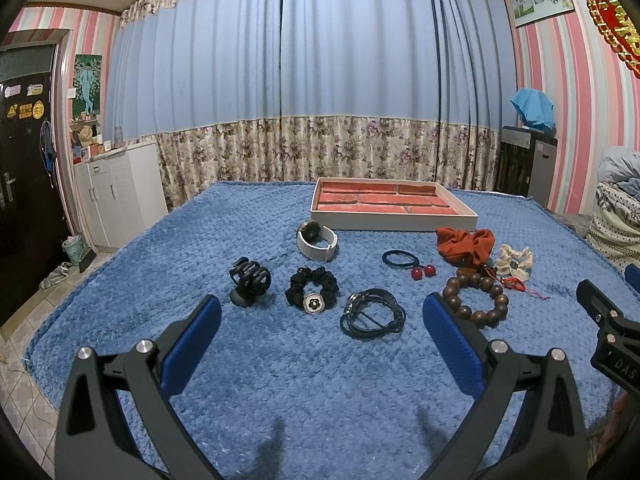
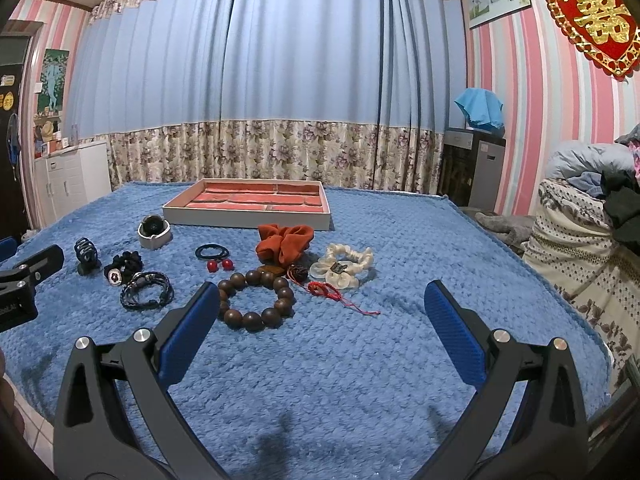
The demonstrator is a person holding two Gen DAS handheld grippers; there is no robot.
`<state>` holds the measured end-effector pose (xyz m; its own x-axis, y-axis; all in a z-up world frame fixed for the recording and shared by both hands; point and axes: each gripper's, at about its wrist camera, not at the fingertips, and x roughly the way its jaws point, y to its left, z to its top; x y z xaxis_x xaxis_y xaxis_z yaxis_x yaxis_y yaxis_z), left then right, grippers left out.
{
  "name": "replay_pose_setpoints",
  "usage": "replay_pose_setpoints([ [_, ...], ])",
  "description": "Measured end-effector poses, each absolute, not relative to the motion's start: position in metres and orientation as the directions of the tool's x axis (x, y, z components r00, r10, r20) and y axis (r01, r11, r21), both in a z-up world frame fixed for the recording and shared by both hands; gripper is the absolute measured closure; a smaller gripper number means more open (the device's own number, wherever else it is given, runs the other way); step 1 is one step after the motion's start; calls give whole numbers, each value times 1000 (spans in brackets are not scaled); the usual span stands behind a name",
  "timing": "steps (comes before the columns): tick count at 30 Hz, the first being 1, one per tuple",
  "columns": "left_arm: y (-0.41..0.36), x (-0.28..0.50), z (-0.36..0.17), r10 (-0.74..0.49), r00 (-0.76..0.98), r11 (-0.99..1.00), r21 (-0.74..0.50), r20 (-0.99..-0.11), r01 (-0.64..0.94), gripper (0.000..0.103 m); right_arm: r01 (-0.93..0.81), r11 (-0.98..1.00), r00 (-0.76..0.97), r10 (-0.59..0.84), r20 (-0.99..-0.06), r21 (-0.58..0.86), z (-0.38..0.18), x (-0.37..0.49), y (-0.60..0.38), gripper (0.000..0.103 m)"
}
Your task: Organize jewelry
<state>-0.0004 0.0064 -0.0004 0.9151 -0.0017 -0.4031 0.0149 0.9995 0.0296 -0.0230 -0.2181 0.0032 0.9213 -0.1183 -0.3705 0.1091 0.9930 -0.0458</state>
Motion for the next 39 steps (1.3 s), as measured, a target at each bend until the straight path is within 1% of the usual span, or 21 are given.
replay_pose_setpoints([
  [12, 10, 5, -2, -5, 914, 1000, 25, -406, 16, 5, 141, 988, 912, -156, -380, -68, 0, -20, -215, 4],
  [22, 9, 7, -13, 1, 910, 1000, 22, -415, 9, 5, 162, 982, 898, -187, -398, -97, -5, -15, -213, 4],
  [39, 10, 10, -13, -5, 903, 1000, 16, -430, 13, 5, 169, 982, 896, -189, -403, -87, -8, -12, -214, 4],
])
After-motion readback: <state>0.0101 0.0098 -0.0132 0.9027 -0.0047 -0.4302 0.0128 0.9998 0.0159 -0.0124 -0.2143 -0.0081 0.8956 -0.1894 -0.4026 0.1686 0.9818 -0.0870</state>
